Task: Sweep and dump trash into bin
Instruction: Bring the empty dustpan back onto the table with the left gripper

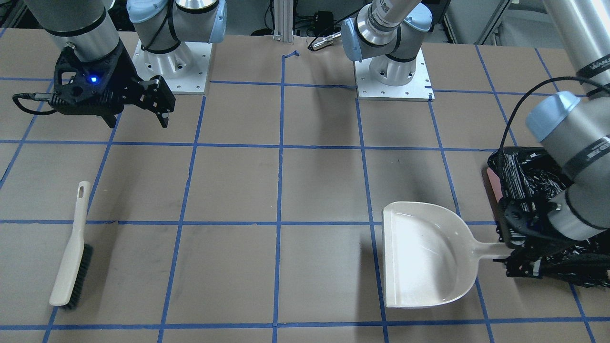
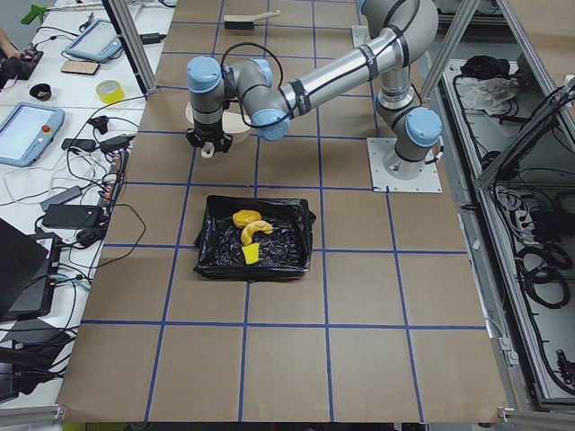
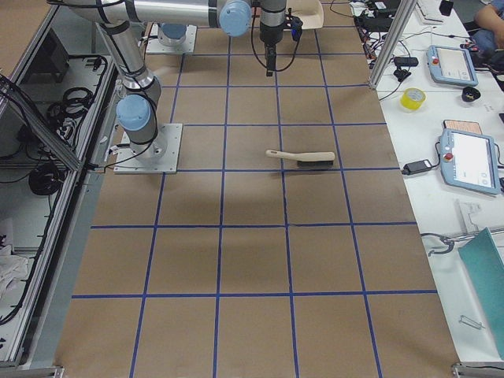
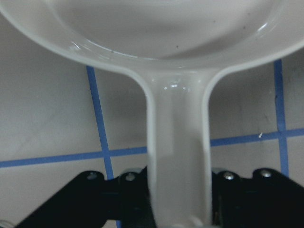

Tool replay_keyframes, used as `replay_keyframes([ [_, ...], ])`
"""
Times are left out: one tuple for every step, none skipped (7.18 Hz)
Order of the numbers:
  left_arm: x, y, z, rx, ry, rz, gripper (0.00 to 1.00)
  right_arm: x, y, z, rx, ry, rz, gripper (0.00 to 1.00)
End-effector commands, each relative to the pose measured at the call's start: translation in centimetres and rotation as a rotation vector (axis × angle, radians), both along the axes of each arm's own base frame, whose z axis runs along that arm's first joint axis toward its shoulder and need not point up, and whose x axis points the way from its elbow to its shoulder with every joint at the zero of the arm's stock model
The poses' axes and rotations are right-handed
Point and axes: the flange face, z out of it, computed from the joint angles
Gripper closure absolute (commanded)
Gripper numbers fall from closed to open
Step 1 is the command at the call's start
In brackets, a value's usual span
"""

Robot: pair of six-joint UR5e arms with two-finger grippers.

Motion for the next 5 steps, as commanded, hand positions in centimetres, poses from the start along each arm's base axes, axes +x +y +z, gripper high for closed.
replay_keyframes([
  [-4.6,-1.4,-4.8,0.061,0.017,0.054,1.00,0.2,0.7,0.8,-0.012,-0.011,0.002,0.00],
  [-5.3,-0.9,-6.2,0.074,0.014,0.042,1.00,0.2,1.0,1.0,-0.010,-0.009,0.002,0.00],
  [-5.4,-0.3,-8.1,0.058,0.008,0.040,1.00,0.2,1.1,0.6,-0.001,-0.010,0.002,0.00],
  [-5.5,0.2,-9.2,0.061,0.009,0.040,1.00,0.2,1.4,0.6,-0.001,-0.010,0.002,0.00],
  [-5.5,0.3,-9.8,0.063,0.008,0.043,1.00,0.2,1.4,0.6,-0.001,-0.011,0.002,0.00],
])
